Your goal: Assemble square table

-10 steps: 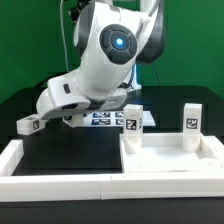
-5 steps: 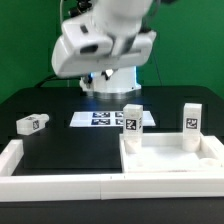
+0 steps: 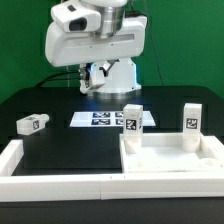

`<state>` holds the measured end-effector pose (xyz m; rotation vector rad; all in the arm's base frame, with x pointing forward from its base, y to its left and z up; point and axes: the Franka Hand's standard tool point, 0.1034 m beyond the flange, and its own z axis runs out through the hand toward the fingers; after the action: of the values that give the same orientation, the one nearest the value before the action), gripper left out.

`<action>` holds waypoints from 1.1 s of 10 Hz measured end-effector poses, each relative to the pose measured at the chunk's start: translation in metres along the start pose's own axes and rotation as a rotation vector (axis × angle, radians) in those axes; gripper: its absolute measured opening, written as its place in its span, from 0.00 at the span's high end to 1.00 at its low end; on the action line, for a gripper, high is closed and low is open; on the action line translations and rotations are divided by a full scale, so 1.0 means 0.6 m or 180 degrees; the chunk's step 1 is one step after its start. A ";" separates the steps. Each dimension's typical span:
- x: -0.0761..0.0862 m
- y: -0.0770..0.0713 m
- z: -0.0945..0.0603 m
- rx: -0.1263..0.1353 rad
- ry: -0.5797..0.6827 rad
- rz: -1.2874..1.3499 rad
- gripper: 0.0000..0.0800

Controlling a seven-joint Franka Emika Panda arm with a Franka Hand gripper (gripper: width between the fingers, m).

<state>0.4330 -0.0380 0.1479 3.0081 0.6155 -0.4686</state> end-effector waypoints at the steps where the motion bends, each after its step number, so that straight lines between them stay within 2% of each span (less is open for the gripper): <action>1: 0.044 -0.015 -0.046 -0.0007 0.0183 0.0091 0.64; 3: 0.119 -0.031 -0.124 -0.0075 0.0588 0.0296 0.64; 4: 0.149 -0.048 -0.150 -0.0057 0.0845 0.0447 0.64; 5: 0.157 -0.052 -0.156 -0.0071 0.1018 0.0487 0.64; 8: 0.162 -0.041 -0.154 -0.0223 0.1670 0.0426 0.64; 10: 0.164 -0.040 -0.149 -0.0279 0.2018 0.0430 0.64; 11: 0.183 -0.059 -0.146 -0.0287 0.2330 0.0542 0.64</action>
Offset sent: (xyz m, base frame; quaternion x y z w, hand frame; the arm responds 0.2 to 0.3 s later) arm 0.0820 0.0825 0.0474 0.0295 0.2112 0.1371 0.9673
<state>0.5402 0.0441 0.1992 3.0436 0.3661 0.6782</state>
